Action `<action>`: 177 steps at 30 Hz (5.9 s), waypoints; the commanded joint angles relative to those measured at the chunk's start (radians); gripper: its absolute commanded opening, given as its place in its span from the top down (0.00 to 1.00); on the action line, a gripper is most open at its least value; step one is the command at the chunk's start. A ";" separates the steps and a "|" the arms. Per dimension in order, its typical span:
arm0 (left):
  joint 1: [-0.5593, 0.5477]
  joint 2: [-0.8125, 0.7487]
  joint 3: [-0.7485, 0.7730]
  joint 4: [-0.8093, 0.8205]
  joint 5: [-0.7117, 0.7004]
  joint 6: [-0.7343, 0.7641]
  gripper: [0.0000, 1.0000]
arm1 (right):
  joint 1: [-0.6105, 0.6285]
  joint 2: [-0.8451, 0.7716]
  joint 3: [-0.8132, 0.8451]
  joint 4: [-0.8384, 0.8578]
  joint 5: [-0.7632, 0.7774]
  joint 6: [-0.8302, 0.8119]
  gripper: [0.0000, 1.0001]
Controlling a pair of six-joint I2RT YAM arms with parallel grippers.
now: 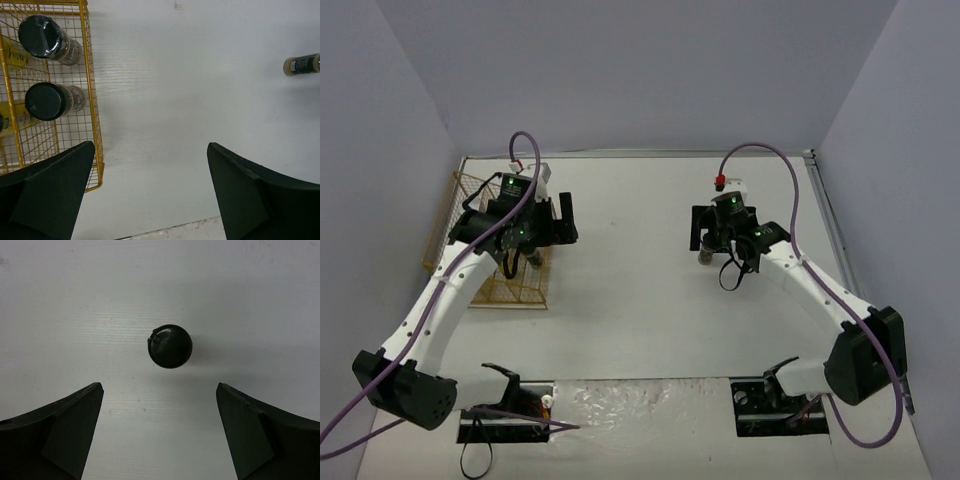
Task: Organize the condiment bottles
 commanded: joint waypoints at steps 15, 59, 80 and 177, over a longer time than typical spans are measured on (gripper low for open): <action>-0.011 -0.421 -0.128 0.083 -0.024 0.215 0.03 | -0.029 0.266 0.062 0.175 0.032 -0.079 0.47; -0.010 -0.471 -0.156 -0.037 0.004 0.151 0.03 | 0.554 0.544 0.374 0.272 -0.204 -0.336 0.44; -0.173 -0.037 -0.013 0.026 0.004 0.107 0.03 | 0.529 -0.411 -0.074 0.134 0.340 -0.113 0.00; 0.058 0.134 -0.059 -0.194 -0.400 -0.466 0.28 | 0.526 -0.745 -0.022 -0.049 0.223 -0.195 0.00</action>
